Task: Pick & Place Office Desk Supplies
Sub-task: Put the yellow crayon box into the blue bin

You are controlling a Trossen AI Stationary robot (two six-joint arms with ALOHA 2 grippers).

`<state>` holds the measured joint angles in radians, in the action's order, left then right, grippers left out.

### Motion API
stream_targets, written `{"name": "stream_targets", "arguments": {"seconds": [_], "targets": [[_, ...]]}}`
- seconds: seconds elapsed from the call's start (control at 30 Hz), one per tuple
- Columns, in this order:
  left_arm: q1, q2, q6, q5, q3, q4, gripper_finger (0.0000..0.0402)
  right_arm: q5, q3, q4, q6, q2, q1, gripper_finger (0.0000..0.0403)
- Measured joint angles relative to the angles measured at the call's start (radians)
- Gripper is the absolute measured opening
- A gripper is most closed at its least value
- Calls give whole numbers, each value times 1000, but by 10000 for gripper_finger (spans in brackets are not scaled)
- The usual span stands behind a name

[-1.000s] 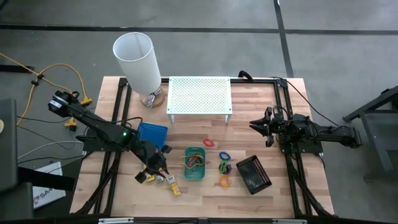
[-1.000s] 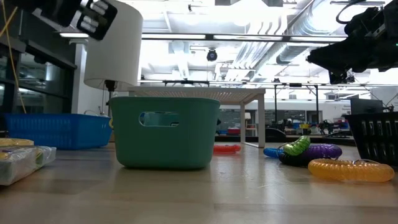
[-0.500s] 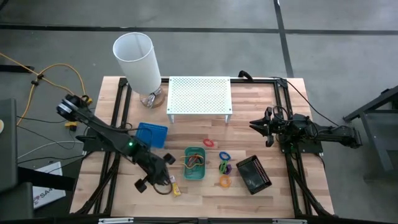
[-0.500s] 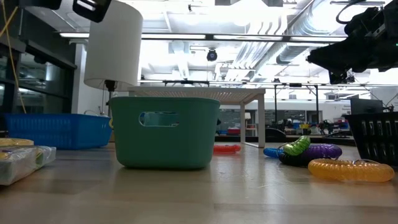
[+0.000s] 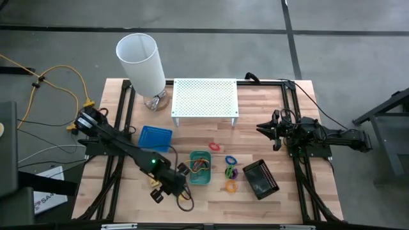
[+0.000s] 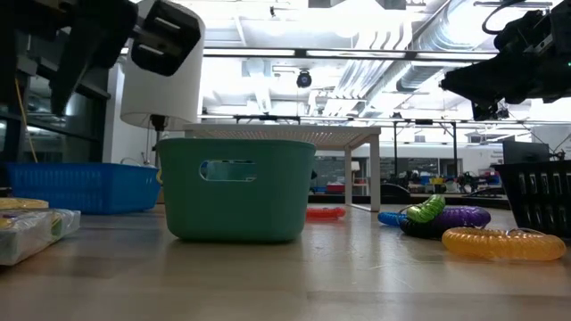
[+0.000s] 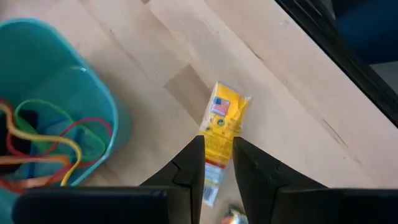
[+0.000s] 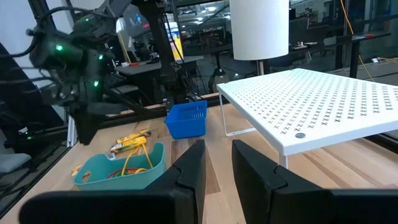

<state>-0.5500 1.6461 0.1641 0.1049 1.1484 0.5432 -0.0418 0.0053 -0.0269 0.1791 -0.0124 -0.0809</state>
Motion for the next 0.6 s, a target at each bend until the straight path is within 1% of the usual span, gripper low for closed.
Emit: {"name": "stream_targets", "arguments": {"seconds": [0.13,0.23,0.43,0.6], "targets": [[-19,34,-7,-46,16,-1,79,0,0,-2,0,0,0,66],[-29,44,-50,-82,20,-1,79,0,0,-3,0,0,0,66],[-28,47,-101,-94,21,7,79,-1,0,-4,0,0,0,66],[-29,47,-82,-94,21,6,79,-2,0,-5,0,0,0,66]]}}
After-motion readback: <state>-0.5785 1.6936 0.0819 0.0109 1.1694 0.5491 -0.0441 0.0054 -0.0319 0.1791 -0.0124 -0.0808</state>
